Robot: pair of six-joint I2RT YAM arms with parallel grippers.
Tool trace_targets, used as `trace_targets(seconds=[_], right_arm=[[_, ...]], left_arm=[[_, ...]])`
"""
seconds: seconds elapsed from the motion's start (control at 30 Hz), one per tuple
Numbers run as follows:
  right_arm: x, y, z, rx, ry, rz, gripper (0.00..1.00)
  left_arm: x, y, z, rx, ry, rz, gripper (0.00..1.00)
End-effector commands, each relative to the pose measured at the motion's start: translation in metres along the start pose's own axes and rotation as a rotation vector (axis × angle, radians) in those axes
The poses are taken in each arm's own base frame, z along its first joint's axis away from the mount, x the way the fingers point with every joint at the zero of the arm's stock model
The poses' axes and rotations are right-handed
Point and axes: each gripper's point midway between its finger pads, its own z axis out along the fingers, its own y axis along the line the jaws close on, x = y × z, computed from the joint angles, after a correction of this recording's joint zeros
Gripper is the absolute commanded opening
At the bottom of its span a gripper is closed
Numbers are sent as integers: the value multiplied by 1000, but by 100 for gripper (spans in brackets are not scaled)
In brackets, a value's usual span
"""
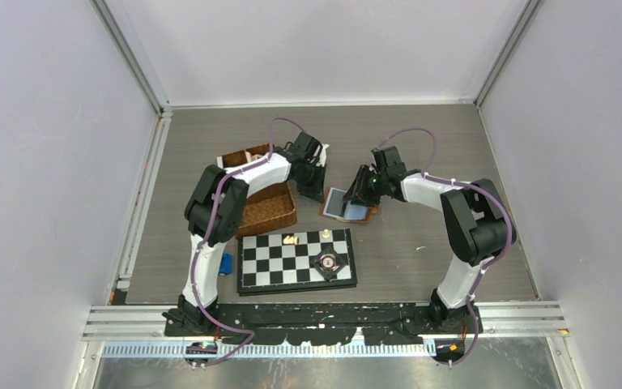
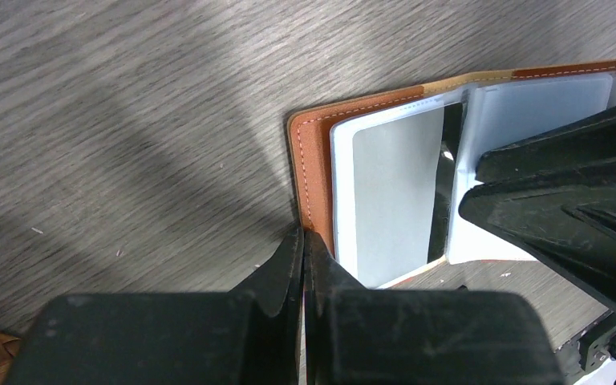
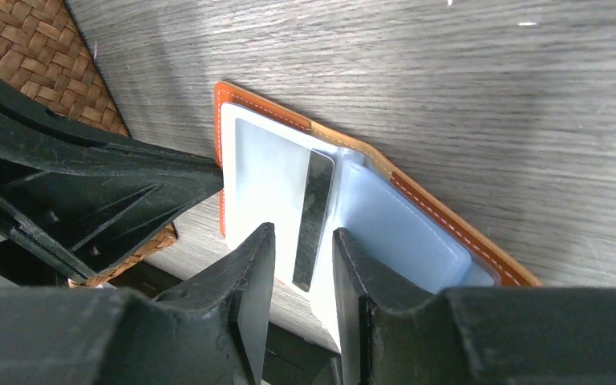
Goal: Put the credit cards into the card holder
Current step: Insert the credit card into the card holder.
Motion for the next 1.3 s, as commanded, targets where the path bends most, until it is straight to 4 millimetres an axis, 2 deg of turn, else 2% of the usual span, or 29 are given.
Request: trace_targets(seconds=[0.0, 0.27, 0.67, 0.77, 0.87, 1.13, 1.27], right_arm=[[-2, -1, -13, 54, -35, -35, 39], [9, 9, 2, 53, 2, -44, 31], [6, 37, 16, 2, -2, -94, 26], [7, 35, 15, 20, -2, -105, 26], [5, 32, 4, 47, -20, -124, 29], [11, 49, -41, 9, -19, -177, 40], [10, 49, -57, 27, -41, -193, 43]], left_arm=[[10, 5, -1, -26, 17, -2, 0], [11, 2, -2, -10, 16, -4, 0], [9, -7, -6, 20, 5, 7, 0], [7, -6, -8, 10, -2, 9, 0], [2, -8, -18, -4, -20, 18, 1], [-22, -32, -64, 44, -95, 90, 41], [-32, -40, -90, 43, -147, 125, 53]])
